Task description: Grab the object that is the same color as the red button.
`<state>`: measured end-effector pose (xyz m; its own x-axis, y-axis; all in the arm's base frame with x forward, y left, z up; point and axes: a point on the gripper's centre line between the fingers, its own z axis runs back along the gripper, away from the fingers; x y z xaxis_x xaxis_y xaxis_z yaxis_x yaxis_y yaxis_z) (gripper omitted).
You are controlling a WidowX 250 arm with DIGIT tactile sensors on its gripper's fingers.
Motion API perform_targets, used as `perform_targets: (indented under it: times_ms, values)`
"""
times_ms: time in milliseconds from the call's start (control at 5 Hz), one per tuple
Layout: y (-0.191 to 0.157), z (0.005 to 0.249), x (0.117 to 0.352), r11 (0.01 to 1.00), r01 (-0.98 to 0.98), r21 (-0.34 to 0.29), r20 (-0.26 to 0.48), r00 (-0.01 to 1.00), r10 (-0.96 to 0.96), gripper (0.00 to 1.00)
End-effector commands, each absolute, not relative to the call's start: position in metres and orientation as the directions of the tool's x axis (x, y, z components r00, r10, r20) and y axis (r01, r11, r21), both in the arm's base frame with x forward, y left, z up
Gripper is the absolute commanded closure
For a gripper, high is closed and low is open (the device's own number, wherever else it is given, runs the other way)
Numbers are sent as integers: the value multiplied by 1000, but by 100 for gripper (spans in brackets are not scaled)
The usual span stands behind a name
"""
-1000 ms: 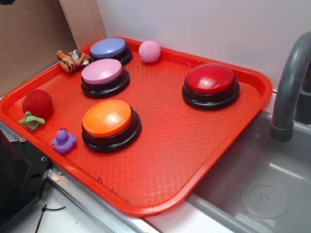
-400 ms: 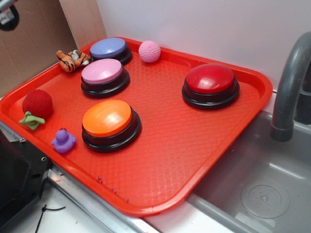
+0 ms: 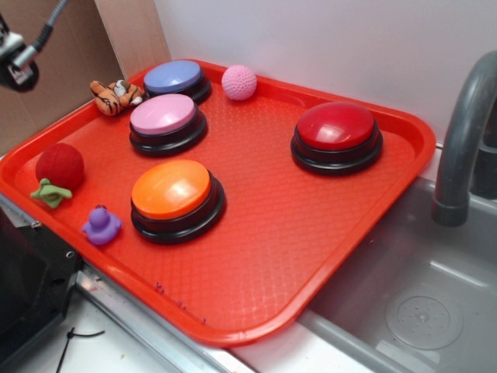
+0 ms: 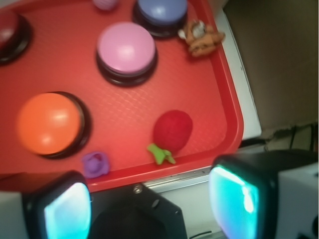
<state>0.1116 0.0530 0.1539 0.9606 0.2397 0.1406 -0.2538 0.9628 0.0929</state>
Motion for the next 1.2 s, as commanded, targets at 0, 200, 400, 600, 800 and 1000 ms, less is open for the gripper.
perform_targets:
  times_ms: [0, 200, 400, 600, 800, 1000]
  values:
    - [79, 108, 118, 927, -355, 121, 102, 934, 344, 0]
    - [90, 84, 117, 911, -375, 174, 74, 927, 367, 0]
    - [100, 62, 119, 908, -385, 164, 46, 923, 383, 0]
    - [102, 48, 122, 908, -376, 186, 45, 926, 374, 0]
    - [107, 39, 125, 912, -372, 172, 27, 927, 374, 0]
    - [105, 35, 127, 916, -363, 170, 33, 931, 363, 0]
